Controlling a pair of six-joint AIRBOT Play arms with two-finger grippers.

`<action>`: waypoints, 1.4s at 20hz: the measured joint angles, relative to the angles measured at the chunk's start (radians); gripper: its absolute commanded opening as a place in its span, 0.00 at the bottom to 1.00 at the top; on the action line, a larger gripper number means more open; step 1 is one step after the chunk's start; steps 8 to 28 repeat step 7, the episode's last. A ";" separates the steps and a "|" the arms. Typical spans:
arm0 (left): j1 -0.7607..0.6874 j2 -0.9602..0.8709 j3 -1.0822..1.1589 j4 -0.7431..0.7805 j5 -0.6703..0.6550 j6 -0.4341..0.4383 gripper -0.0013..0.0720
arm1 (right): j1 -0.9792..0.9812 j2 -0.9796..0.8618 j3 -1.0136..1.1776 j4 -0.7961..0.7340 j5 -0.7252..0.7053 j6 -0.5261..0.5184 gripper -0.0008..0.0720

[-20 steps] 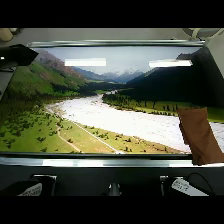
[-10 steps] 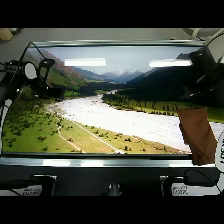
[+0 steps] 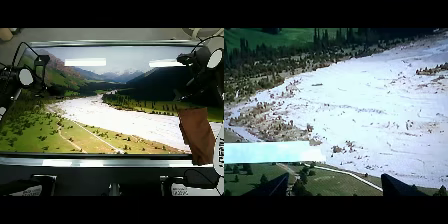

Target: Fold the shirts.

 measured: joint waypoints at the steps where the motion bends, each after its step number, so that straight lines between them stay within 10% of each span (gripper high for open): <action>1: 0.000 0.000 -0.001 -0.002 0.004 -0.001 0.95 | 0.001 0.000 0.000 -0.002 -0.002 0.000 0.78; 28: 0.000 -0.003 -0.004 -0.002 0.012 -0.003 0.95 | 0.002 0.001 -0.002 -0.002 -0.002 0.000 0.78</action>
